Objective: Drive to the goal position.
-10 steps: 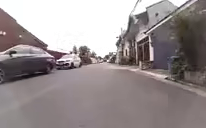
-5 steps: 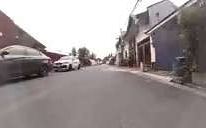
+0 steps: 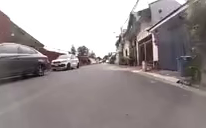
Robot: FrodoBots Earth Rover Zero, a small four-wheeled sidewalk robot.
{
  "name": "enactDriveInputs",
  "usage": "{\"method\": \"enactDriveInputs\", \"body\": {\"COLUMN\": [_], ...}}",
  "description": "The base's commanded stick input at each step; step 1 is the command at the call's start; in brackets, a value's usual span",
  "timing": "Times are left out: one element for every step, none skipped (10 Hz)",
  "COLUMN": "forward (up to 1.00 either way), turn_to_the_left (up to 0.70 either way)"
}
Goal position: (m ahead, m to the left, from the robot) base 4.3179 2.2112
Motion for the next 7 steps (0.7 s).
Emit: {"method": "enactDriveInputs", "body": {"forward": [0.7, 0.7, 0.7, 0.7, 0.7, 0.7, 0.7], "turn_to_the_left": [0.0, 0.0, 0.0, 0.0, 0.0, 0.0, 0.0]}}
